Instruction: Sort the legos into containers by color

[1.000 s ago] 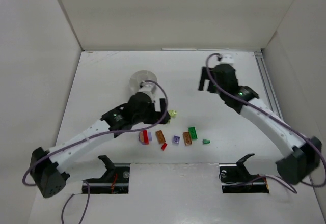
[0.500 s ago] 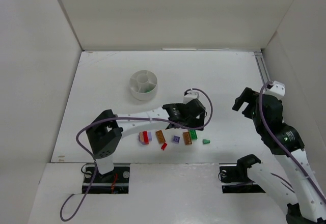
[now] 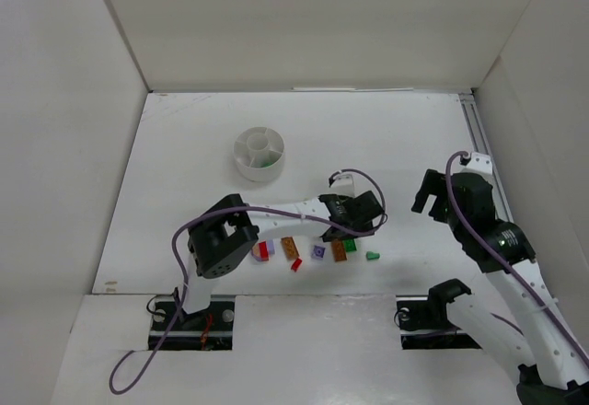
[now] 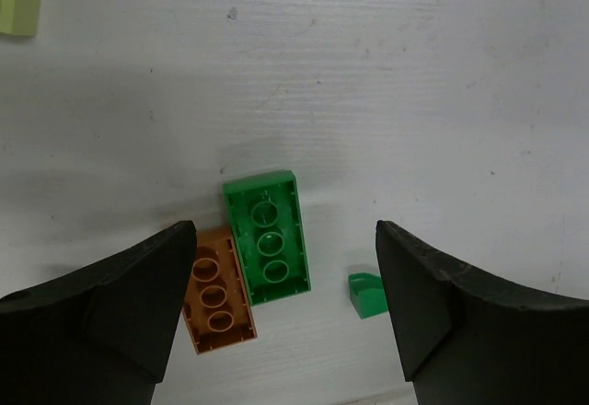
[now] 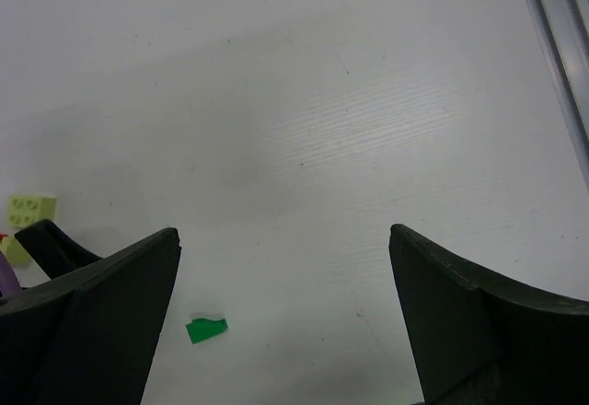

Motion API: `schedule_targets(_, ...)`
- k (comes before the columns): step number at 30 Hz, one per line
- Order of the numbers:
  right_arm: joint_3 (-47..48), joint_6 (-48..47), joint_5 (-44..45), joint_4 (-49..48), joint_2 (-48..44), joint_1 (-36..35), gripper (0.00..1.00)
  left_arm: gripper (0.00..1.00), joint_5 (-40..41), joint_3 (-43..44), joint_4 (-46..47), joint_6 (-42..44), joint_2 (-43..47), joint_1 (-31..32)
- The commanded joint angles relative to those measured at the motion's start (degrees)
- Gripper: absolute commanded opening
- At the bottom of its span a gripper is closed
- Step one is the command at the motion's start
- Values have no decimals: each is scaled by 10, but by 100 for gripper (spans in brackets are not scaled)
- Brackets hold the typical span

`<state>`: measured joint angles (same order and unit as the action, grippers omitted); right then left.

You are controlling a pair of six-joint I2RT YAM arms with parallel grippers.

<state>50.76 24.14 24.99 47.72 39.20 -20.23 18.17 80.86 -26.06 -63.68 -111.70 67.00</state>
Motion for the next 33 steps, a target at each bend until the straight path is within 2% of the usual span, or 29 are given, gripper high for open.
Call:
schedule_targets(1,-15,-19,-22,-16,-29,4,100,75,40,25,-18,-55,1,1)
schedule_targets(8,-26,-36,-40,-44,-43,4,100,74,47,46,-18,-79,-44,1)
schedule_targets(17,-26,-47,-45,-54,-33,4,100,65,65,51,-49,-107,-66,14)
schedule_targets(19,-31,-47,-45,-60,-39,4,100,58,74,57,-56,-107,-72,22)
schedule_targets(27,-43,-52,-39,-70,-55,4,100,48,102,112,-152,-116,-127,37)
schedule_targets(33,-43,-47,-28,-70,-67,4,100,28,102,114,-147,-102,-115,37)
